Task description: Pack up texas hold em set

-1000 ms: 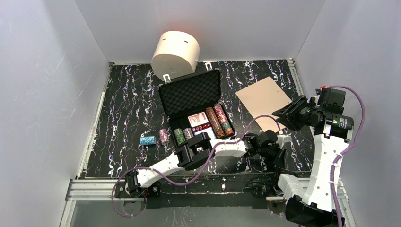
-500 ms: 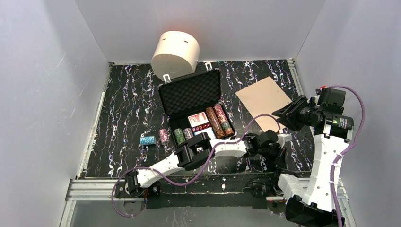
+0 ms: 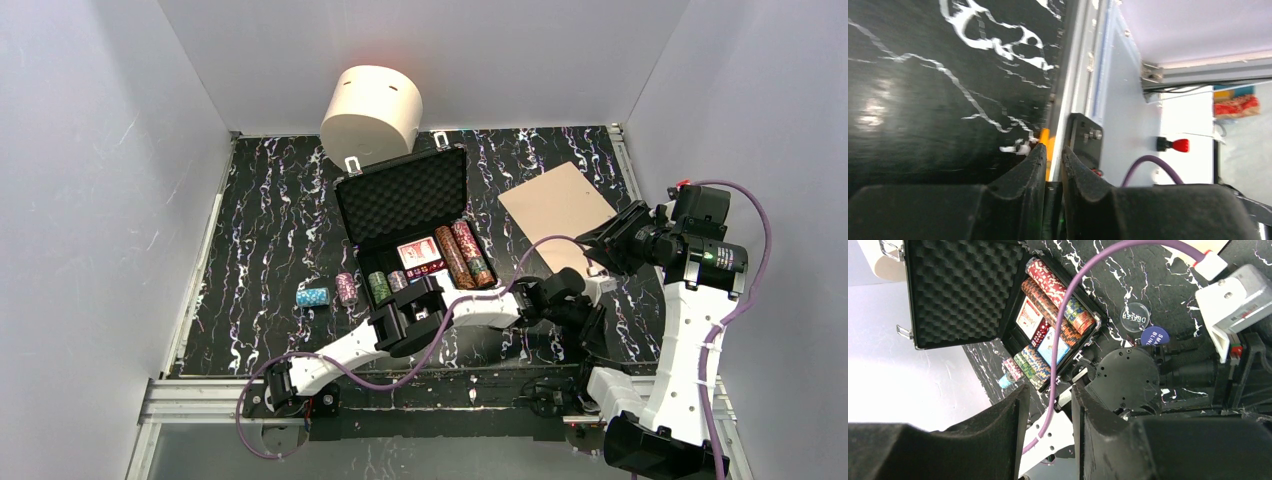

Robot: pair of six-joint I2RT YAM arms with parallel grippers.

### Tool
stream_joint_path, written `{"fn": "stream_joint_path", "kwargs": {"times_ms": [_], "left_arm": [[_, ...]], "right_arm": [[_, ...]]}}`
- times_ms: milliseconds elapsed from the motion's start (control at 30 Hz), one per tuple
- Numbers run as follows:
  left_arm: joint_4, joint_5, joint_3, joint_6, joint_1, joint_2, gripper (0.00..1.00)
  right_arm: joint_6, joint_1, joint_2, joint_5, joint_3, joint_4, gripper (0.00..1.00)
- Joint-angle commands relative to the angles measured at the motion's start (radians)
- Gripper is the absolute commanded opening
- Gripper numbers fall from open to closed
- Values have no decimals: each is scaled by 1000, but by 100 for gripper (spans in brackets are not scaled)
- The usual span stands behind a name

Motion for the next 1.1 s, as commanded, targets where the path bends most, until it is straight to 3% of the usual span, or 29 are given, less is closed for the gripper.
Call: {"fn": "stream_joint_path", "kwargs": {"times_ms": [0, 300, 533, 767, 1067], "left_arm": [[-7, 4, -9, 6, 50, -12, 19], [-71, 0, 1, 73, 50, -13, 28], [-92, 58, 3, 86, 34, 7, 27], [-100, 94, -2, 79, 11, 17, 19], [-104, 57, -23, 91, -2, 7, 23]], "right_arm": [[-10, 3, 0, -21, 16, 35, 45], [-2, 3, -11, -27, 4, 43, 45], [1, 3, -16, -24, -8, 46, 45], [3, 3, -21, -22, -17, 49, 45], [3, 3, -24, -23, -25, 50, 45]]}}
